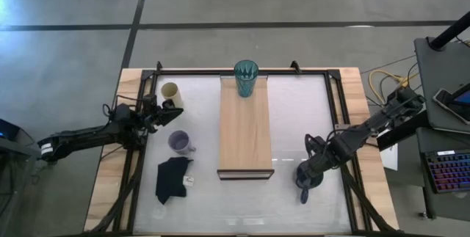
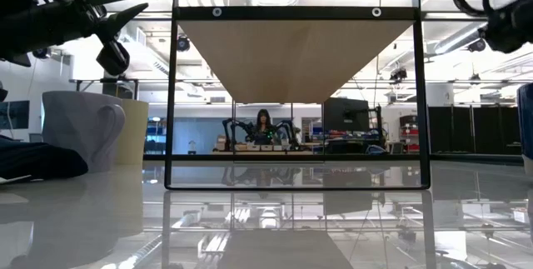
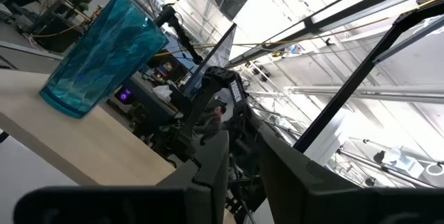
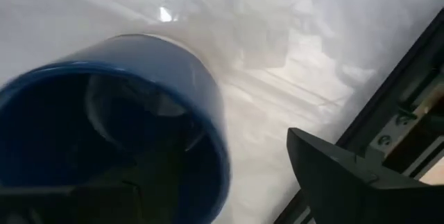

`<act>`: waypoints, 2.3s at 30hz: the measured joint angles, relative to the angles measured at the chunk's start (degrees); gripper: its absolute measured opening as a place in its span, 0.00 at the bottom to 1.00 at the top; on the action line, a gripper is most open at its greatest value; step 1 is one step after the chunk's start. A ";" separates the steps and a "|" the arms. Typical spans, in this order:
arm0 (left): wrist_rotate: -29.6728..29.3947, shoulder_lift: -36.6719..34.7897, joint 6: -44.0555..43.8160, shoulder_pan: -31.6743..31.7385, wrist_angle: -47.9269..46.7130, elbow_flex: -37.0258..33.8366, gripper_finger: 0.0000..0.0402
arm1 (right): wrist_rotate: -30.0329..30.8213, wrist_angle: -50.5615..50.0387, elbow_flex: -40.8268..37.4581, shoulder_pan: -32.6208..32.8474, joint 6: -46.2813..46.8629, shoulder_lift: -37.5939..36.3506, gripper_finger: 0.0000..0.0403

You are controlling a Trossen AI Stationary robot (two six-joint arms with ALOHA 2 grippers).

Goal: Stack small to large cups/mugs on shelf
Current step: Put the blue mug on the shelf

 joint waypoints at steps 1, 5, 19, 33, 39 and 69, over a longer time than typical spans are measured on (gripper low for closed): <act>0.01 0.00 -0.02 -0.02 0.00 -0.01 0.16 | -0.23 1.15 -0.70 0.00 0.01 0.00 0.61; -0.01 -0.01 -0.02 0.00 0.00 -0.01 0.16 | -1.66 4.93 -2.88 -0.02 0.04 0.00 0.55; -0.01 -0.02 -0.17 -0.02 0.00 -0.01 0.16 | -0.96 6.32 -1.68 -0.04 -1.90 0.04 0.05; -0.03 -0.02 -0.13 0.00 0.00 0.00 0.16 | -0.20 -20.41 24.50 -0.28 -5.65 -3.16 0.04; -0.05 0.01 0.02 -0.02 -0.04 -0.01 0.16 | 10.13 -25.61 38.98 -2.41 -7.56 -1.61 0.04; -0.05 -0.04 -0.11 -0.02 -0.02 -0.01 0.16 | 8.44 -26.70 87.04 -30.28 -94.12 36.26 0.04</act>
